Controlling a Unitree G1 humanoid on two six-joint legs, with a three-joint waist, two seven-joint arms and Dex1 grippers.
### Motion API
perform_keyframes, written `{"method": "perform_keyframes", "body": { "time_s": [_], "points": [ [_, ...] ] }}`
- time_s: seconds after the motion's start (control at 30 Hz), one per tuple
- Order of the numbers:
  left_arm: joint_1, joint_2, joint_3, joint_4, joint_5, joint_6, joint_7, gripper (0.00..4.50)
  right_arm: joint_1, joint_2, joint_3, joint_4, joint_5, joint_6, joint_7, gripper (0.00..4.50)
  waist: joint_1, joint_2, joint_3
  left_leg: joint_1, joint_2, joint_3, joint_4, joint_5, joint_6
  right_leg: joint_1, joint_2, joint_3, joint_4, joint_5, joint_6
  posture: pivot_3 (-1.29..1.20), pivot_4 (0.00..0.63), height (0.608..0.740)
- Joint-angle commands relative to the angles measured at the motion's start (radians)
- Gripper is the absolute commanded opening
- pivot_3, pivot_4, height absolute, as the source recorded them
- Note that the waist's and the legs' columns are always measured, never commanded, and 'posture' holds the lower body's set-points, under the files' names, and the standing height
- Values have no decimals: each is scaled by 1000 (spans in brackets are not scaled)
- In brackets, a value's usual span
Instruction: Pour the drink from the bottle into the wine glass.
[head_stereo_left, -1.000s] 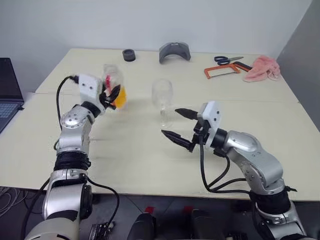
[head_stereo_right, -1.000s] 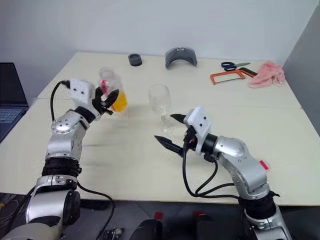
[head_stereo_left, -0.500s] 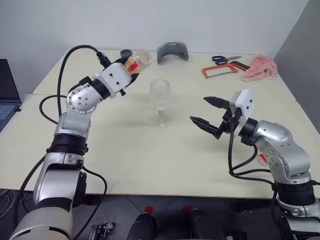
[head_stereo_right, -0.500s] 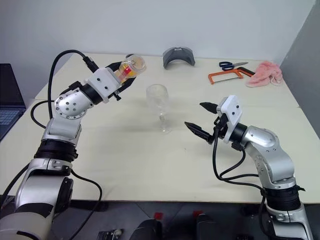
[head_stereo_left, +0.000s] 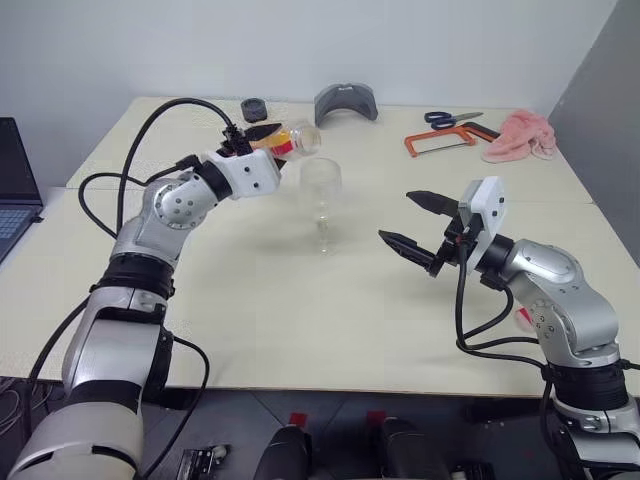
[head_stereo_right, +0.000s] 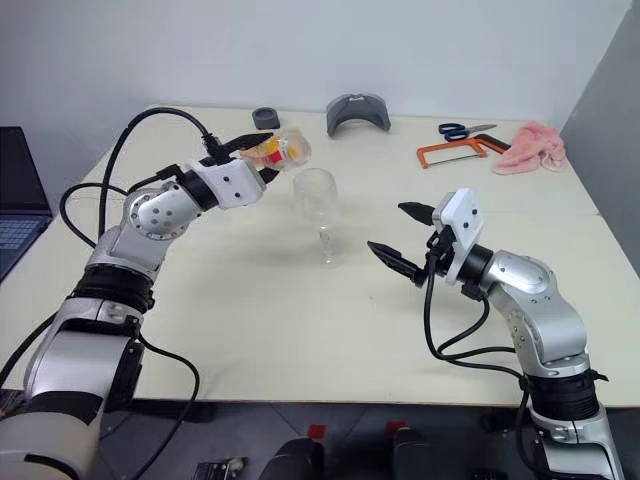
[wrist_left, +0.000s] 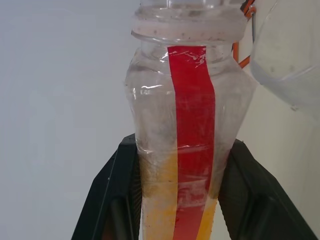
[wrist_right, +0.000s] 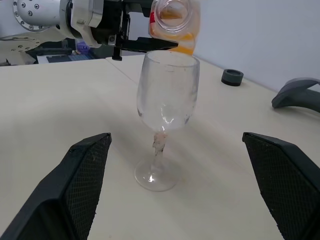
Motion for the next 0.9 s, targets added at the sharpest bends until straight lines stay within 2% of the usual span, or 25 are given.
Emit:
{"method": "perform_keyframes", "body": {
  "time_s": [0.03, 0.57, 0.9],
  "points": [
    [-59, 30, -13, 6, 50, -46, 70, 1671, -1, 7, -7, -46, 17, -13, -13, 4500, 0, 0, 0, 0, 0, 0, 0, 0, 0, 0, 0, 0, 0, 0, 0, 0, 150, 740],
    [-141, 76, -106, 84, 229, -102, 254, 1671, 7, 26, 2, -50, 14, -18, -23, 4500, 0, 0, 0, 0, 0, 0, 1, 0, 0, 0, 0, 0, 2, 0, 0, 0, 150, 740],
    [-177, 99, -155, 126, 292, -124, 316, 1671, 7, 4, -12, -46, 21, -34, 10, 4500, -1, 0, 0, 0, 0, 1, 2, 0, 0, -1, 0, 0, 4, 0, 0, 0, 150, 740]
  ]
}}
